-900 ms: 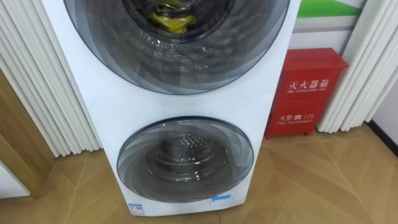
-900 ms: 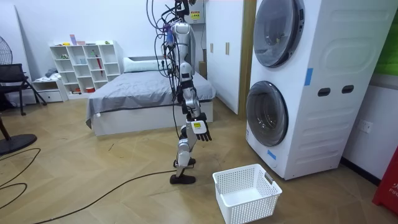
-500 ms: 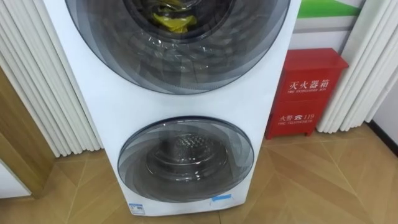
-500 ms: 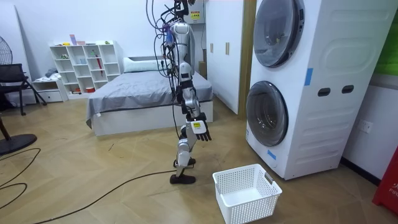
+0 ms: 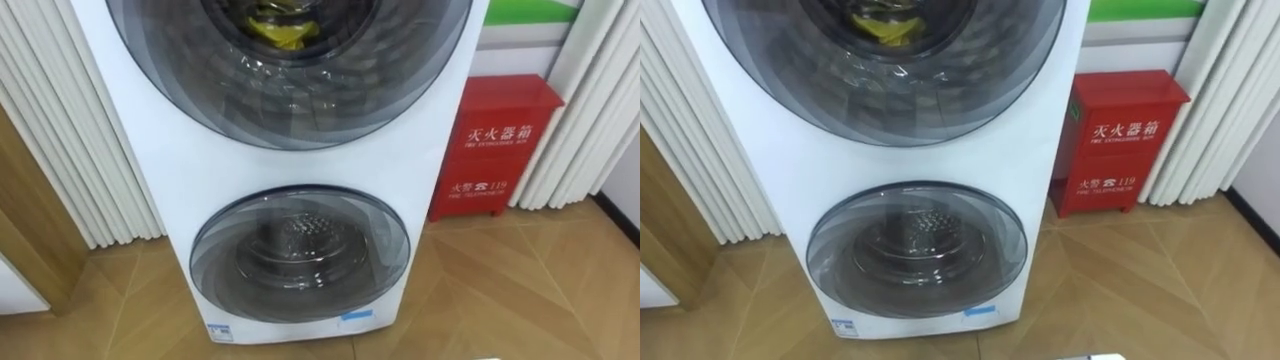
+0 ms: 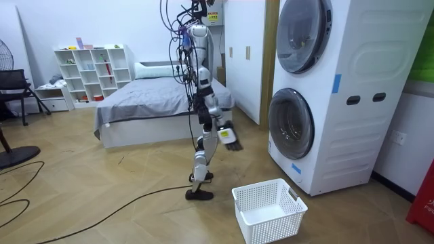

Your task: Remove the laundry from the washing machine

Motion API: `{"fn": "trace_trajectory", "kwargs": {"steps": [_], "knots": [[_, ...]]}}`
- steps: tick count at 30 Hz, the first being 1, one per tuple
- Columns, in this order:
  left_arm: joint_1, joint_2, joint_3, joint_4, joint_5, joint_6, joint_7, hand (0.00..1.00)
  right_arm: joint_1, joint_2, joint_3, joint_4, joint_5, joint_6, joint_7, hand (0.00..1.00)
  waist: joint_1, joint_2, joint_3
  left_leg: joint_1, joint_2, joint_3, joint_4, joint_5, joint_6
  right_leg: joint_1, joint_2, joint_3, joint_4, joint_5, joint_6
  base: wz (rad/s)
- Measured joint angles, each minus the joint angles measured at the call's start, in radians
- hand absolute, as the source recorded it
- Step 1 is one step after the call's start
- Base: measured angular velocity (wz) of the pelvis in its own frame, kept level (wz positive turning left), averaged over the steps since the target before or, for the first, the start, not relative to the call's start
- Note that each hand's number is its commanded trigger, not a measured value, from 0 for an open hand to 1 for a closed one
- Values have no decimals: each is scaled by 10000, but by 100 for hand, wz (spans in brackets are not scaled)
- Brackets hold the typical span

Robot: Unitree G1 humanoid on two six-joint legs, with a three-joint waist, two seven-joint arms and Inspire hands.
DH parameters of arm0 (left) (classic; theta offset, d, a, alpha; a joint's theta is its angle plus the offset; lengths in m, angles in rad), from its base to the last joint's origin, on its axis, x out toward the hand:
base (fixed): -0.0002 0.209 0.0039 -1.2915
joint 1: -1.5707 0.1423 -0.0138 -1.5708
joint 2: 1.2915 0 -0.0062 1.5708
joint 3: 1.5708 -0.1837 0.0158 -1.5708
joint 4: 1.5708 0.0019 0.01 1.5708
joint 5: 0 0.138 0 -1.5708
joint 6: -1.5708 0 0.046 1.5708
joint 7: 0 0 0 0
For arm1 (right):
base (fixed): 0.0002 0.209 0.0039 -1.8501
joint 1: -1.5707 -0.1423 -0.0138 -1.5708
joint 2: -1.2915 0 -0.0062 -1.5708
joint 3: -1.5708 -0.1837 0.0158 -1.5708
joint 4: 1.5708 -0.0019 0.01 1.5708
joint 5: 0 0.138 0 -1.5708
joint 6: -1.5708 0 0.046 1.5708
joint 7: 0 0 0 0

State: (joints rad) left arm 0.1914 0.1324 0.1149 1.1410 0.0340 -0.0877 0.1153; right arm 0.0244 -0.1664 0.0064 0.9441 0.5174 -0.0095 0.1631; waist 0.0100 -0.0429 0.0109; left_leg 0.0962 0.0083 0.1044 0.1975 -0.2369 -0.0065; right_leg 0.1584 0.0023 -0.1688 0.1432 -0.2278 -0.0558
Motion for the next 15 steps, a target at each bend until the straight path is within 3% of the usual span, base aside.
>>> {"fn": "trace_trajectory", "kwargs": {"steps": [5, 7, 15], "knots": [[-42, 165, -64, -45, 59, 86, -195, 0, -1053, -476, -317, -3020, 138, -179, -537, 0, 31, -117, 0, -28, -25, -169, 0, 13, 19, 7, -16, -245, 24, 4, 7, 9], [-41, 218, -67, -49, 76, 275, -220, 0, -1298, -728, -284, -4365, 53, -216, -669, 0, 184, -145, -16, -25, -16, -178, -4, 13, 19, -13, -12, -291, 75, 5, 7, 2], [299, 379, -95, -267, 759, 818, -189, 0, -2117, -1116, -294, -6853, -433, -155, -1625, 0, 318, -337, -141, -164, -46, -554, -95, 28, 40, -77, -4, -537, 95, 10, 15, 13]]}}
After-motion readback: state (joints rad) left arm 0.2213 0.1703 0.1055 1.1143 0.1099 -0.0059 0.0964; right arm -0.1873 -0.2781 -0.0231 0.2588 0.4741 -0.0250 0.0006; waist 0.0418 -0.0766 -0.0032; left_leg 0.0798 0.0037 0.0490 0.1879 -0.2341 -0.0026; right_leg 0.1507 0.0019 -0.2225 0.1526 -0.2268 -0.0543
